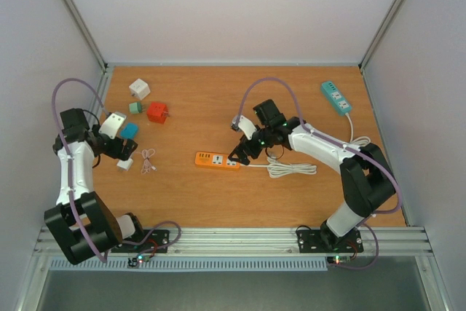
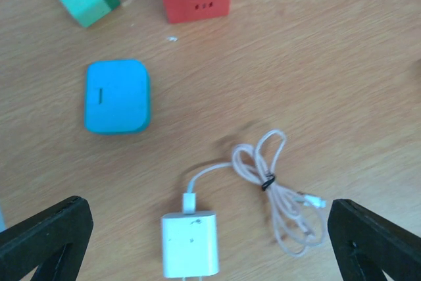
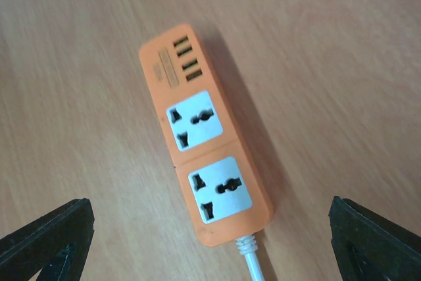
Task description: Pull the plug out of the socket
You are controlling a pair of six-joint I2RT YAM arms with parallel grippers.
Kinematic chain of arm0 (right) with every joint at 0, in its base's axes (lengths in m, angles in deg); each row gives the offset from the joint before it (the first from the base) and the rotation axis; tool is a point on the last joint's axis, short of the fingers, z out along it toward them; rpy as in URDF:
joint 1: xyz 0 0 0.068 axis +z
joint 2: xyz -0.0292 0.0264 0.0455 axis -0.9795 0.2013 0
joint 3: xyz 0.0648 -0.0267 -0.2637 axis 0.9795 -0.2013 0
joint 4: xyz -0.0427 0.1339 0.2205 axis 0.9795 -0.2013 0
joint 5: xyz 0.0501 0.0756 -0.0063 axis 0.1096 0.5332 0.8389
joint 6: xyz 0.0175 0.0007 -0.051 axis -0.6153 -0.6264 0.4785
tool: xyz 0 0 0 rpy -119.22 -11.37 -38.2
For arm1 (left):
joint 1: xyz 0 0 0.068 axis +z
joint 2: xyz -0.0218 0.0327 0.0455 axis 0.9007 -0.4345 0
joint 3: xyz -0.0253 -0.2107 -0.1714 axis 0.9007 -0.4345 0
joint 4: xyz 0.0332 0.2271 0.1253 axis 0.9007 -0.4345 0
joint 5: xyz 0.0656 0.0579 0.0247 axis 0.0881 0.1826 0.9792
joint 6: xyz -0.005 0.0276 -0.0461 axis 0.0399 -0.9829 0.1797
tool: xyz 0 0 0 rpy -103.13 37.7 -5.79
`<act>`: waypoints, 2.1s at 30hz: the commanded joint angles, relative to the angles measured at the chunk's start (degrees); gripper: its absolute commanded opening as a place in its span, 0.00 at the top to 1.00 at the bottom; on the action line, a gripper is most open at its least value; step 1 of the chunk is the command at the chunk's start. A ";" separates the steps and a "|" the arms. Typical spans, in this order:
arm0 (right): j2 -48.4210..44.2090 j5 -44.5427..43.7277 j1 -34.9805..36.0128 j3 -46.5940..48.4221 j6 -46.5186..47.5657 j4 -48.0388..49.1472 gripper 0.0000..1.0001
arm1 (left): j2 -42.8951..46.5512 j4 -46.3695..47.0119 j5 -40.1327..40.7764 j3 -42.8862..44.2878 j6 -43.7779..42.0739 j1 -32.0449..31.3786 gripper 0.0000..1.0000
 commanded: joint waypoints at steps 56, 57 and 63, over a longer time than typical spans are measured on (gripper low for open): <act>19.37 -17.95 -24.03 1.57 1.96 14.34 0.56 | 6.18 3.82 -8.00 -2.72 13.94 -5.72 0.00; 19.66 -17.79 -25.22 1.77 1.80 14.45 0.56 | 5.83 4.01 -7.87 -2.54 14.17 -5.67 0.00; 20.94 -17.04 -31.52 2.50 0.98 15.08 0.55 | 3.57 3.73 -8.21 -1.05 15.55 -5.66 0.00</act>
